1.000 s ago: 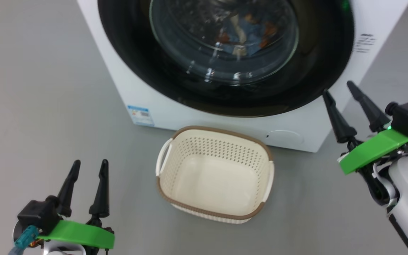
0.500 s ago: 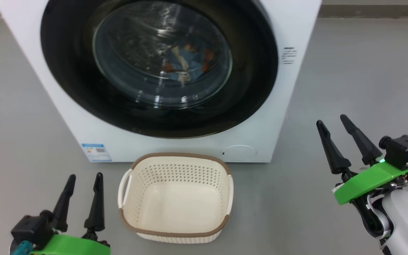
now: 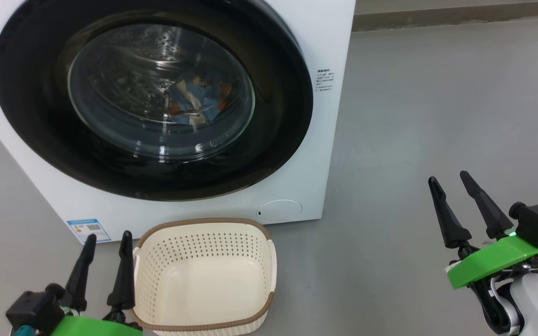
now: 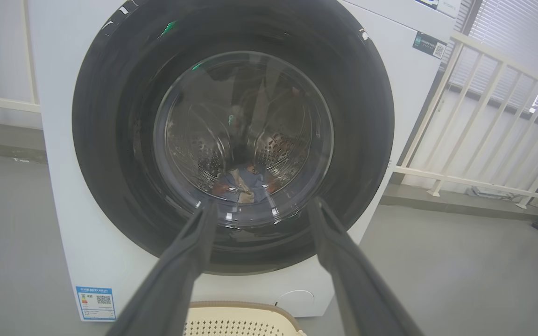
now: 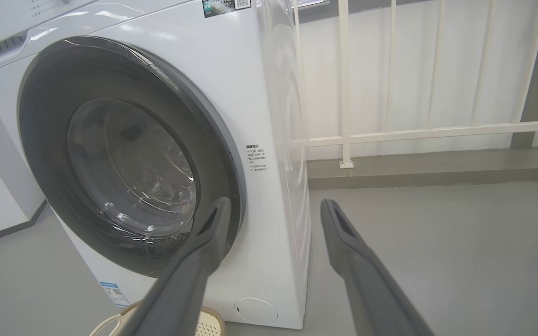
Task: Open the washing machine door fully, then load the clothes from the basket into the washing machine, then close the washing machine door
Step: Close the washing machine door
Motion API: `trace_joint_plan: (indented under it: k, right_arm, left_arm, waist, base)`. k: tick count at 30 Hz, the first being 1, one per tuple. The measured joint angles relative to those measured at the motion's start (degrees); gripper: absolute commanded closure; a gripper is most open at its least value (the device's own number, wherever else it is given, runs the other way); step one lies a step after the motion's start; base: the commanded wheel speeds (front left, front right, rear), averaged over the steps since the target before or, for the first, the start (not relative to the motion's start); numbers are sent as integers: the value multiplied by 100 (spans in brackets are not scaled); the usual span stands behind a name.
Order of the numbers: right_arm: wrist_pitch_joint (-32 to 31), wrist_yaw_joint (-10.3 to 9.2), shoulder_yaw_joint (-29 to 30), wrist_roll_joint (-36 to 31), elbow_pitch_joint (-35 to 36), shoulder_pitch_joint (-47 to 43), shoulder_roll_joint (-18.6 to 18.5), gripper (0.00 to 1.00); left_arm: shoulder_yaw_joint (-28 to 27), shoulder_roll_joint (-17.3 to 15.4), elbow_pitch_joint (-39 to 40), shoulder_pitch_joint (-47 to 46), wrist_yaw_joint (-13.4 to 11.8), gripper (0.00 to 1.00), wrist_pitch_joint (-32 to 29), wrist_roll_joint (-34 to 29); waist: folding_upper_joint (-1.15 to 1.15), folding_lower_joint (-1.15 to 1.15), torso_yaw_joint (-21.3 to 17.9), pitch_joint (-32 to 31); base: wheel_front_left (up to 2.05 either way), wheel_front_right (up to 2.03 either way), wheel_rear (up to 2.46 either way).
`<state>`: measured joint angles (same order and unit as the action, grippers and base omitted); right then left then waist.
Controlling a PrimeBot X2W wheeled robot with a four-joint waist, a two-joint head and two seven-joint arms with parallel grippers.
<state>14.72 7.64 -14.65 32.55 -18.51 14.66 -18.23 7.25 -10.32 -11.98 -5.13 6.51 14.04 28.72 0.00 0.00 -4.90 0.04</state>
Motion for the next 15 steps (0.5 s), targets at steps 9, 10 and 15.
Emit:
trace_joint_plan:
  k: [9, 10, 15]
  right_arm:
    - [0, 0, 196, -145, 60, -243, 156, 0]
    - [0, 0, 198, -145, 60, -243, 159, 0]
    - [0, 0, 204, -192, 60, -242, 159, 0]
  left_arm:
    - [3, -48, 35, 101, -9, 0, 0, 53]
    - [4, -47, 35, 101, -9, 0, 0, 53]
    - [7, -47, 34, 102, -68, 0, 0, 54]
  waist:
    - [0, 0, -103, -99]
    - [0, 0, -104, -104]
    - [0, 0, -89, -120]
  base:
    - [0, 0, 0]
    - [0, 0, 0]
    - [0, 0, 0]
